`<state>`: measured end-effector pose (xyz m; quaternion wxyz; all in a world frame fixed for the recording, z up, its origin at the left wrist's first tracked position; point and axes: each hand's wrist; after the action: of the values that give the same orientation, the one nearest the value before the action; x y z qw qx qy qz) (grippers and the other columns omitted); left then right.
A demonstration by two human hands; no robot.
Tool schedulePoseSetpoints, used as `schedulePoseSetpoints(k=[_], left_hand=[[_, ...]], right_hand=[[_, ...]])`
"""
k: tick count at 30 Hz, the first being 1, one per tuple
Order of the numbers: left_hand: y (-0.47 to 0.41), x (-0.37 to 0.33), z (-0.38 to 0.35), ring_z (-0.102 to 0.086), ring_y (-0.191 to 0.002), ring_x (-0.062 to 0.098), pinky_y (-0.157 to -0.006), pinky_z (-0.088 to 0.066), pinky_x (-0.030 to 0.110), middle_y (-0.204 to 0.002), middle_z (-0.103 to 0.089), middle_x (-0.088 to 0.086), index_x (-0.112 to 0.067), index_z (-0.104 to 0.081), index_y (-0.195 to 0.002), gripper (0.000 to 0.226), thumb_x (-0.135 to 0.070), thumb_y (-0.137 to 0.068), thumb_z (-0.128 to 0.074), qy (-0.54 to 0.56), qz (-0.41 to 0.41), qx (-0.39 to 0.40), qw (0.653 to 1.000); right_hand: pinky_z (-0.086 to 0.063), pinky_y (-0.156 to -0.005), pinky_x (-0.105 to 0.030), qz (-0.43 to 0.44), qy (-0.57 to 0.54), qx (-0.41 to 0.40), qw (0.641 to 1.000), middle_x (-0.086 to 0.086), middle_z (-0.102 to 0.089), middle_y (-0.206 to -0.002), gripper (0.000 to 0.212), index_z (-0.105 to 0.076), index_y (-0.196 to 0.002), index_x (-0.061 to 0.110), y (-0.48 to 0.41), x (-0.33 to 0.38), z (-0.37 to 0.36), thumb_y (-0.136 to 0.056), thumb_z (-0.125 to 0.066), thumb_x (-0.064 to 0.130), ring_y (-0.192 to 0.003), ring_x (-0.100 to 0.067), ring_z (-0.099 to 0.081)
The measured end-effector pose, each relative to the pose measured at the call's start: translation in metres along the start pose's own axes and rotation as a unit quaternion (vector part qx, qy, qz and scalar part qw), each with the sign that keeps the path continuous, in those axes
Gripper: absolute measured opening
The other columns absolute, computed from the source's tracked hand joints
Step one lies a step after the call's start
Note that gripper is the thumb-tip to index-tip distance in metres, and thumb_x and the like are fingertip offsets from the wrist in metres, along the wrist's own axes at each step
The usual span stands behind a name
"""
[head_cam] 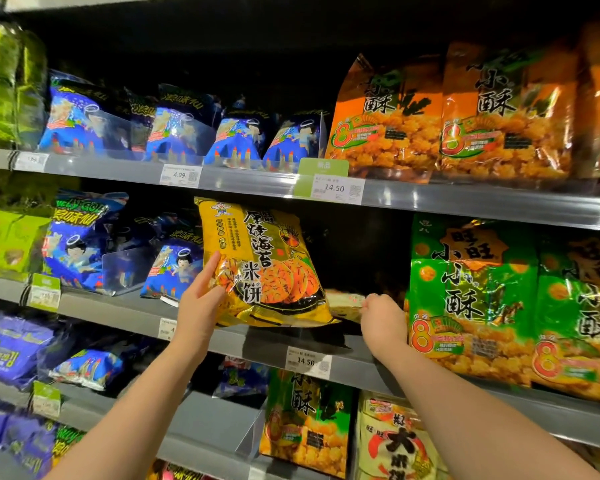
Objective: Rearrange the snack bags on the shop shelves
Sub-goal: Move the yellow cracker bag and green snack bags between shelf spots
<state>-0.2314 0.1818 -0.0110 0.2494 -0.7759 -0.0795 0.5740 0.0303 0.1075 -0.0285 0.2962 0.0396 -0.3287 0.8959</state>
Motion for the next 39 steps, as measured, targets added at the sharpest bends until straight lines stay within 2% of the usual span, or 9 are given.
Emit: schedulePoseSetpoints(k=[3,10,15,20,27,31,33,36,39], left_hand=[[0.005,-0.007,0.003,-0.061,-0.072,-0.003,-0.058,-0.052,0.012,-0.111,-0.058,-0.015,-0.032,-0.043,-0.135,0.065,0.01,-0.085,-0.038,-0.007,-0.007,-0.007,1.0],[0.02,-0.016,0.018,-0.058,-0.086,0.017,-0.064,-0.054,0.02,-0.131,-0.055,0.003,-0.027,-0.042,-0.14,0.064,0.008,-0.086,-0.038,-0.013,-0.008,-0.015,1.0],[0.039,-0.013,0.019,-0.06,-0.088,-0.003,-0.059,-0.05,0.01,-0.129,-0.054,0.002,-0.021,-0.042,-0.14,0.063,0.011,-0.086,-0.04,-0.034,0.008,0.013,0.999],[0.054,-0.009,0.021,-0.06,-0.09,0.0,-0.07,-0.053,0.022,-0.125,-0.058,-0.002,-0.029,-0.045,-0.137,0.063,-0.002,-0.081,-0.05,-0.046,0.023,0.004,0.999],[0.068,-0.005,0.018,-0.051,-0.079,-0.007,-0.052,-0.044,0.002,-0.12,-0.052,-0.005,-0.025,-0.044,-0.138,0.059,0.005,-0.087,-0.044,-0.094,0.022,-0.015,0.995],[0.074,0.007,0.018,-0.044,-0.066,0.007,-0.045,-0.038,0.005,-0.121,-0.055,-0.005,-0.033,-0.044,-0.137,0.061,0.0,-0.085,-0.047,-0.114,0.025,-0.026,0.993],[0.078,0.012,0.017,-0.04,-0.063,0.006,-0.044,-0.037,0.006,-0.123,-0.055,-0.004,-0.035,-0.044,-0.137,0.062,-0.003,-0.085,-0.048,-0.113,0.031,-0.034,0.993],[0.086,0.015,0.017,-0.043,-0.057,0.005,-0.05,-0.041,0.015,-0.125,-0.056,-0.001,-0.036,-0.045,-0.136,0.061,-0.004,-0.085,-0.049,-0.114,0.038,-0.047,0.992],[0.096,0.019,0.02,-0.059,-0.088,-0.004,-0.074,-0.051,0.022,-0.133,-0.052,-0.006,-0.04,-0.046,-0.132,0.061,-0.002,-0.085,-0.05,-0.096,0.038,-0.045,0.994]], right_hand=[[-0.045,-0.067,-0.033,-0.019,-0.078,-0.037,0.996,-0.012,-0.057,-0.102,0.015,-0.055,-0.104,0.006,0.014,0.005,0.012,-0.092,-0.046,0.009,-0.089,-0.03,-0.06],[-0.04,-0.08,-0.032,0.024,-0.094,-0.08,0.992,0.003,-0.051,-0.095,0.015,-0.053,-0.095,0.016,0.074,0.001,0.017,-0.097,-0.041,0.023,-0.091,-0.018,-0.047],[-0.034,-0.087,-0.033,0.022,-0.099,-0.048,0.994,0.008,-0.048,-0.089,0.014,-0.049,-0.088,0.022,0.103,-0.014,0.011,-0.096,-0.041,0.03,-0.092,-0.016,-0.044],[-0.035,-0.089,-0.034,0.032,-0.088,-0.05,0.994,0.008,-0.051,-0.085,0.018,-0.058,-0.086,0.022,0.103,-0.017,0.025,-0.094,-0.045,0.03,-0.089,-0.014,-0.042],[-0.037,-0.089,-0.036,0.037,-0.096,-0.077,0.992,0.009,-0.052,-0.085,0.018,-0.059,-0.081,0.022,0.128,-0.023,0.025,-0.095,-0.048,0.026,-0.089,-0.015,-0.042],[-0.033,-0.086,-0.035,0.035,-0.18,-0.124,0.975,0.005,-0.049,-0.098,0.013,-0.062,-0.076,0.019,0.147,-0.024,0.022,-0.087,-0.061,0.025,-0.101,-0.017,-0.041],[-0.038,-0.094,-0.038,0.015,-0.226,-0.081,0.971,0.0,-0.046,-0.116,0.013,-0.062,-0.078,0.017,0.155,-0.024,0.022,-0.088,-0.061,0.025,-0.113,-0.019,-0.041],[-0.035,-0.096,-0.027,-0.014,-0.324,-0.019,0.946,0.001,-0.033,-0.135,0.013,-0.058,-0.081,0.015,0.168,-0.025,0.022,-0.092,-0.056,0.023,-0.12,-0.011,-0.037],[-0.027,-0.092,-0.019,-0.069,-0.387,0.01,0.919,0.003,-0.032,-0.139,0.01,-0.057,-0.083,0.008,0.178,-0.027,0.021,-0.09,-0.059,0.015,-0.114,-0.002,-0.032]])
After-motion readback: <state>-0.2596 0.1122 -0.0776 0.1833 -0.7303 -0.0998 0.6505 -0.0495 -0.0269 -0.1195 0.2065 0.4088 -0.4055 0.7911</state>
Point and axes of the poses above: each hand's wrist, its own y-axis away from the middle knuckle, its own z-axis out of the back of the hand, x = y × z
